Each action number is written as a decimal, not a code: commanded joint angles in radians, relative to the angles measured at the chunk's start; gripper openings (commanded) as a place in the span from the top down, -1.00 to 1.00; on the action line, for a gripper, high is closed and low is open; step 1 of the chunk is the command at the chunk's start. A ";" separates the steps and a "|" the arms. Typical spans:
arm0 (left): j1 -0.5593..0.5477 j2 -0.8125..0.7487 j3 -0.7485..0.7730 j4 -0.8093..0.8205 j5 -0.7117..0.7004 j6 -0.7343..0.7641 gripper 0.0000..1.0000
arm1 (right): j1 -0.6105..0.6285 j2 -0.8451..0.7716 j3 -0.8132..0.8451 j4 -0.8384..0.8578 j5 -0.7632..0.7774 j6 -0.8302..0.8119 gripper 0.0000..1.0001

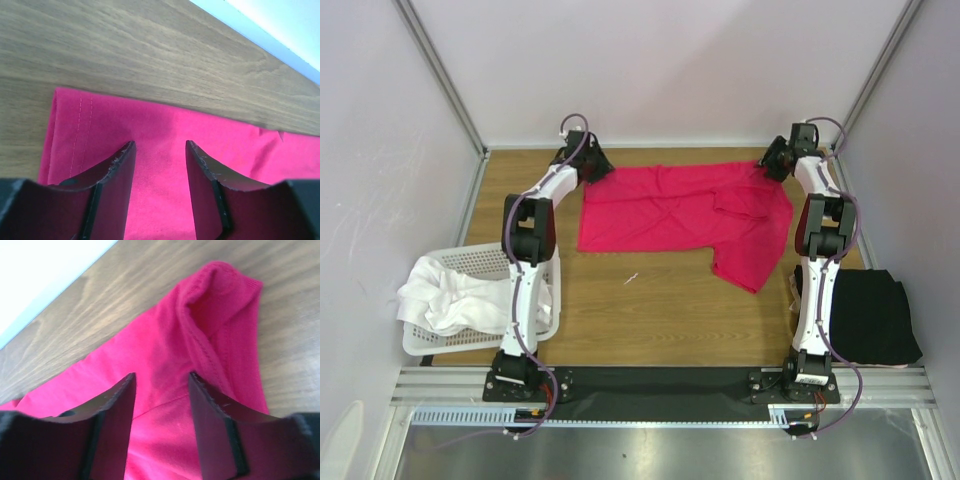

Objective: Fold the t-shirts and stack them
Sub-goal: Fold the tshirt

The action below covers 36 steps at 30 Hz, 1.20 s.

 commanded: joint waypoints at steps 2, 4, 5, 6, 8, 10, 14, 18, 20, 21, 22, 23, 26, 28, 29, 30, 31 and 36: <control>0.027 -0.028 0.026 0.050 0.034 0.026 -0.05 | -0.001 0.008 0.051 -0.021 -0.068 -0.020 -0.11; 0.028 -0.066 0.014 0.089 0.054 0.065 -0.17 | -0.001 -0.038 0.089 -0.018 -0.094 -0.040 -0.25; 0.028 -0.103 0.015 0.122 0.071 0.079 -0.21 | -0.001 -0.056 0.106 -0.021 -0.104 -0.050 -0.30; 0.030 -0.120 0.023 0.130 0.094 0.106 -0.26 | -0.002 -0.075 0.122 -0.024 -0.113 -0.057 -0.35; 0.030 -0.174 0.060 0.129 0.112 0.158 -0.37 | -0.005 -0.148 0.143 -0.044 -0.114 -0.070 -0.50; 0.030 -0.223 0.078 0.127 0.121 0.189 -0.45 | -0.008 -0.216 0.126 -0.052 -0.107 -0.086 -0.63; 0.028 -0.375 0.011 0.086 0.102 0.253 -0.51 | -0.010 -0.419 0.022 -0.124 -0.041 -0.089 -0.78; 0.016 -0.556 -0.250 0.022 0.016 0.260 -0.56 | -0.010 -0.615 -0.317 -0.171 0.042 -0.029 -0.77; 0.013 -0.666 -0.366 0.023 -0.035 0.241 -0.56 | -0.010 -0.691 -0.470 -0.165 0.059 0.021 -0.75; 0.013 -0.704 -0.474 0.021 -0.055 0.229 -0.56 | -0.010 -0.760 -0.604 -0.164 0.065 0.037 -0.73; 0.013 -0.762 -0.530 0.021 -0.067 0.215 -0.56 | -0.008 -0.788 -0.657 -0.174 0.068 0.048 -0.72; 0.012 -0.793 -0.581 0.023 -0.104 0.186 -0.56 | -0.007 -0.814 -0.702 -0.188 0.073 0.058 -0.72; 0.002 -0.879 -0.751 0.040 -0.115 0.149 -0.55 | 0.011 -0.894 -0.857 -0.249 0.097 0.071 -0.68; -0.019 -0.903 -0.819 0.015 -0.129 0.146 -0.55 | 0.025 -0.941 -0.951 -0.297 0.134 0.075 -0.68; -0.025 -0.915 -0.833 0.008 -0.132 0.143 -0.55 | 0.034 -0.955 -0.984 -0.305 0.142 0.077 -0.66; -0.037 -0.919 -0.862 0.002 -0.133 0.140 -0.54 | 0.038 -0.973 -1.015 -0.308 0.149 0.078 -0.58; -0.042 -0.923 -0.877 -0.003 -0.138 0.135 -0.54 | 0.041 -1.006 -1.080 -0.308 0.155 0.092 -0.55; -0.073 -0.938 -0.963 -0.006 -0.224 0.105 -0.53 | 0.051 -1.081 -1.222 -0.276 0.178 0.115 -0.39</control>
